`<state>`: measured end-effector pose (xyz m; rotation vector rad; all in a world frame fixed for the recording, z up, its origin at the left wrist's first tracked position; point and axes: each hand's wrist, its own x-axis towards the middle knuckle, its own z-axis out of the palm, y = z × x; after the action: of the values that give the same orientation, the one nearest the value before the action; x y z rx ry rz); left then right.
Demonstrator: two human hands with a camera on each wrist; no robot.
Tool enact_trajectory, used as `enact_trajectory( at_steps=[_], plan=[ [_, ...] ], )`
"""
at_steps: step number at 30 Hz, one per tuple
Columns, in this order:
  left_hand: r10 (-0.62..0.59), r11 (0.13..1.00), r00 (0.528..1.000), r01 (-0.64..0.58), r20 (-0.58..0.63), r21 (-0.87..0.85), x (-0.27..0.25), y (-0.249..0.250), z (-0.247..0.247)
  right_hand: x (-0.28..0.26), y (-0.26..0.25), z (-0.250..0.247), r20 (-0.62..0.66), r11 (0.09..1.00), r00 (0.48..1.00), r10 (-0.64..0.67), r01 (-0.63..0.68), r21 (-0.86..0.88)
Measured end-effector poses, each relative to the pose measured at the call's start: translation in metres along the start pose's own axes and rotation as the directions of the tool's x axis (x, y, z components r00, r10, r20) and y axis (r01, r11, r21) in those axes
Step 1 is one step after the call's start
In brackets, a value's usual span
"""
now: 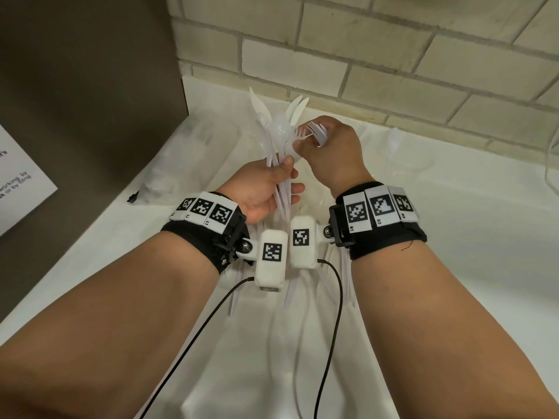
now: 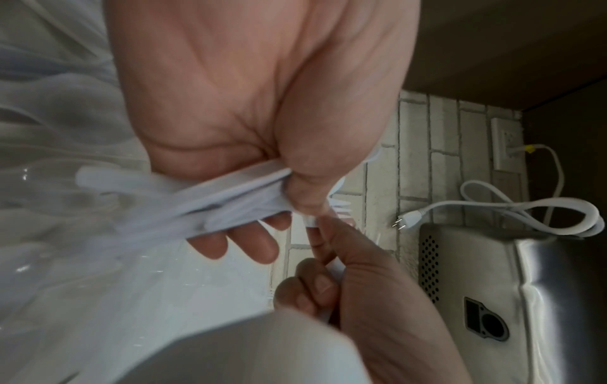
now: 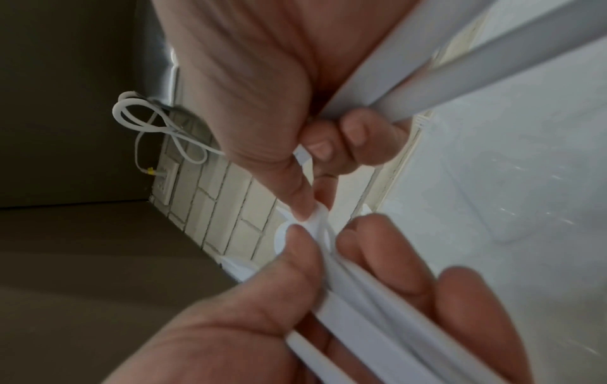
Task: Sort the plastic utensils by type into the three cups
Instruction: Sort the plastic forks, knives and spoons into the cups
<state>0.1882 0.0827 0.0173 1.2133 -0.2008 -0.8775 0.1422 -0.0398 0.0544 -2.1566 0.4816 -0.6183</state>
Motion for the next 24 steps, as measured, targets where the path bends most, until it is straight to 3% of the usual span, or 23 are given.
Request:
enact_trajectory(
  at_steps=[3,8,11,14,18,21,24],
  plan=[
    [-0.024,1.0,0.999,0.024,-0.029,-0.021,-0.001,0.003,0.003,-0.001,0.002,0.003,-0.014,1.0,1.0,0.027,-0.027,-0.005],
    [-0.029,1.0,0.997,0.029,-0.072,0.005,-0.001,0.003,0.001,-0.002,0.008,-0.005,0.006,0.962,0.982,0.187,-0.184,0.204],
    [0.003,0.998,0.992,0.006,-0.125,0.068,0.002,0.002,0.001,0.005,0.011,-0.026,-0.092,0.921,0.96,0.263,-0.222,0.319],
    [0.017,0.993,0.995,-0.006,-0.099,0.117,0.005,0.002,0.003,0.022,0.008,-0.056,-0.257,0.918,0.935,0.246,-0.14,0.37],
    [0.021,0.981,0.999,-0.014,-0.036,0.191,0.009,0.002,0.012,0.046,-0.001,-0.077,-0.308,0.82,0.931,0.197,0.016,0.573],
    [0.027,0.972,1.0,-0.022,-0.016,0.234,0.014,0.001,0.023,0.061,0.0,-0.074,-0.373,0.831,0.925,0.071,0.152,0.534],
    [0.019,0.958,1.0,-0.013,-0.02,0.285,0.019,0.001,0.029,0.073,0.007,-0.063,-0.386,0.817,0.922,0.023,0.205,0.538]
  ],
)
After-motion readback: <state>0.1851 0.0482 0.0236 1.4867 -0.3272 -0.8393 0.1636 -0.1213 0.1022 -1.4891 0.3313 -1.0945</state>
